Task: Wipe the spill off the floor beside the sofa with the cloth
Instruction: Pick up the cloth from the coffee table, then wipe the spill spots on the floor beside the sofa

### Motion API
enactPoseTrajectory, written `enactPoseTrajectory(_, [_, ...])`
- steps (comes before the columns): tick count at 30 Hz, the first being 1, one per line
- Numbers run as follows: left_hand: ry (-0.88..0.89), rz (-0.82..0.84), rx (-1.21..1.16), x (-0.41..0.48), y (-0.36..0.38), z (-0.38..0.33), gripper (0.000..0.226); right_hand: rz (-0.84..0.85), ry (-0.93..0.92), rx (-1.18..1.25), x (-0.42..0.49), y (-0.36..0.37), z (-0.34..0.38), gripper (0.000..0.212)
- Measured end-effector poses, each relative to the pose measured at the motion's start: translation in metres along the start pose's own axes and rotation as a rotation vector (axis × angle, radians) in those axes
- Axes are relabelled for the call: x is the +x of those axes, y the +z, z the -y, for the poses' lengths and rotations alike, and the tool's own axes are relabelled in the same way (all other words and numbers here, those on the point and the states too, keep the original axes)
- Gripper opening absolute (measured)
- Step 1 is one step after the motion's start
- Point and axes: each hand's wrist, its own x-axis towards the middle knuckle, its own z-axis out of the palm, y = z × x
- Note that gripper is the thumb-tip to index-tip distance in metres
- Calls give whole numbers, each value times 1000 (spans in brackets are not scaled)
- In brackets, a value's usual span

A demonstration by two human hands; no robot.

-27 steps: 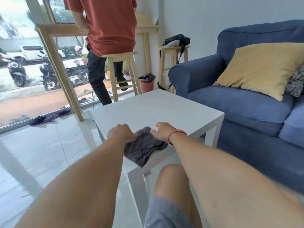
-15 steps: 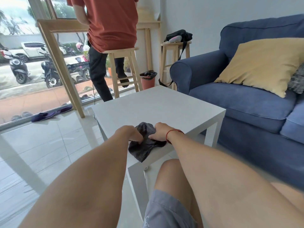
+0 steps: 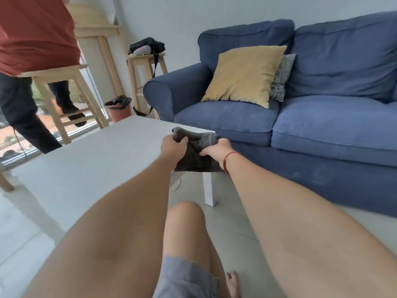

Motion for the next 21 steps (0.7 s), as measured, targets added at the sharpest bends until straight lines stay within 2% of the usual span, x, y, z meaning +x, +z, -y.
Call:
enactPoseTrajectory(3, [151, 100, 65, -6, 61, -15, 35, -102, 50, 138, 3, -52, -27, 72])
enactPoseTrajectory(5, [188, 176, 95, -11, 98, -18, 33, -173, 69, 177, 5, -83, -47, 72])
enactPoseTrajectory(8, [216, 281, 137, -14, 152, -12, 29, -286, 65, 205, 13, -119, -78, 39])
enactPoseTrajectory(11, [196, 382, 158, -17, 202, 3, 18, -459, 57, 96, 33, -140, -123, 22])
enactPoseTrajectory(13, [164, 431, 177, -19, 232, 15, 14, -489, 124, 23, 48, -146, -155, 13])
enactPoseTrajectory(16, [100, 509, 218, -14, 272, 39, 15, -514, 241, -27, 72, -147, -204, 32])
enactPoseTrajectory(19, [30, 631, 316, 0, 310, 74, 32, -514, 307, -76, 90, -145, -241, 18])
enactPoseTrajectory(21, [-22, 690, 349, 9, 331, 99, 38, -493, 356, -80, 107, -143, -268, 18])
